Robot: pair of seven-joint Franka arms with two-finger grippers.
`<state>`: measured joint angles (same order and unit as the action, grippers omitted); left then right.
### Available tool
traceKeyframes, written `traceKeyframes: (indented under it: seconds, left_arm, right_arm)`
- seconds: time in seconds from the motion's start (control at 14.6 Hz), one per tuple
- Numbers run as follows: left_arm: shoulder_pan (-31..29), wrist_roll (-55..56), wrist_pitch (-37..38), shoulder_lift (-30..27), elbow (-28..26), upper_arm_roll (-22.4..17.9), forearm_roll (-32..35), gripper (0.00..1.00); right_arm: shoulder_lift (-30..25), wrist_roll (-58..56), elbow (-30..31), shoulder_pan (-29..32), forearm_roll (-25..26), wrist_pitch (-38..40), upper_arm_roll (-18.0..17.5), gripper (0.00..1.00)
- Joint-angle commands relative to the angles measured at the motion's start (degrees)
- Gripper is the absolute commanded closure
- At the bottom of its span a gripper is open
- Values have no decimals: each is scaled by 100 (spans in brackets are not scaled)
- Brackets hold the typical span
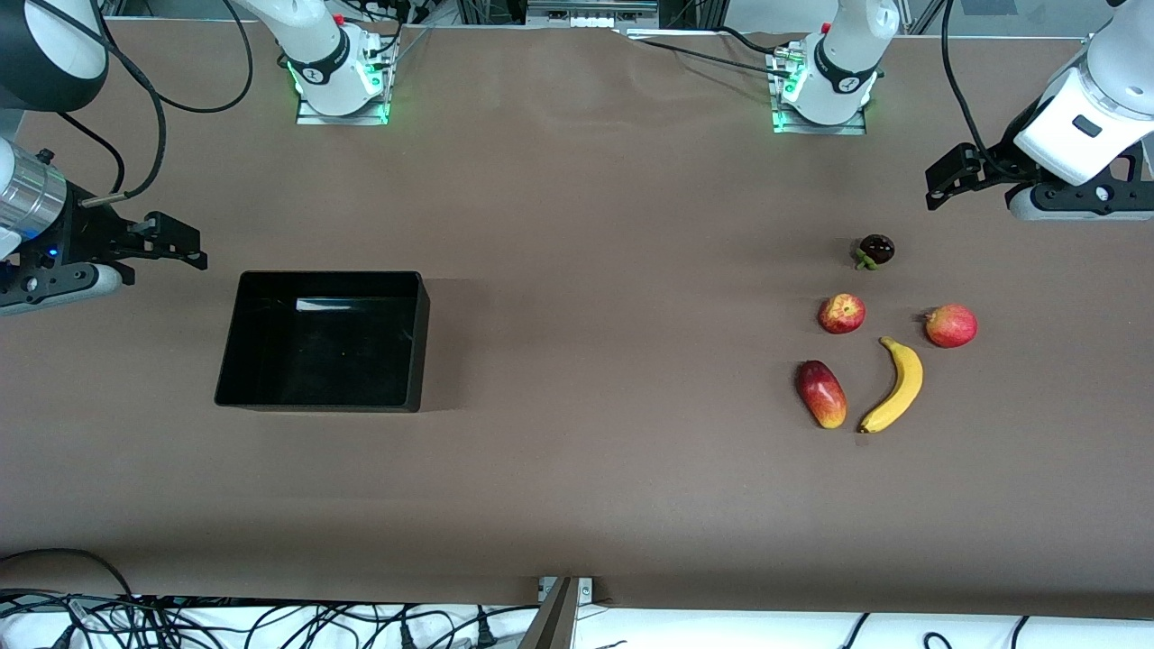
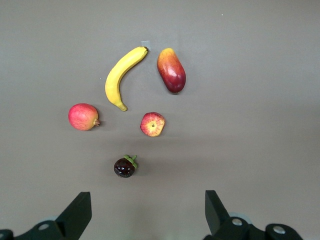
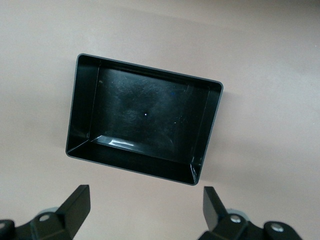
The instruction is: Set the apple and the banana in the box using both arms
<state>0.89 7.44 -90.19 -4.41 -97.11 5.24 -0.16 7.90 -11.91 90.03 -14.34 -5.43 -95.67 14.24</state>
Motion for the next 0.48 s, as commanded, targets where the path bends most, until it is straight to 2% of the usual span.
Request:
traceKeyframes:
  seconds: [0.0,0.41]
  left_arm:
    - [-10,-67,133,107,219,3,-11,0]
    - [-18,-67,133,115,219,3,-11,0]
  right_arm:
    - [36,21,-126,-8,86,145,9,0]
    - [36,-4,-152,-8,86,145,17,0]
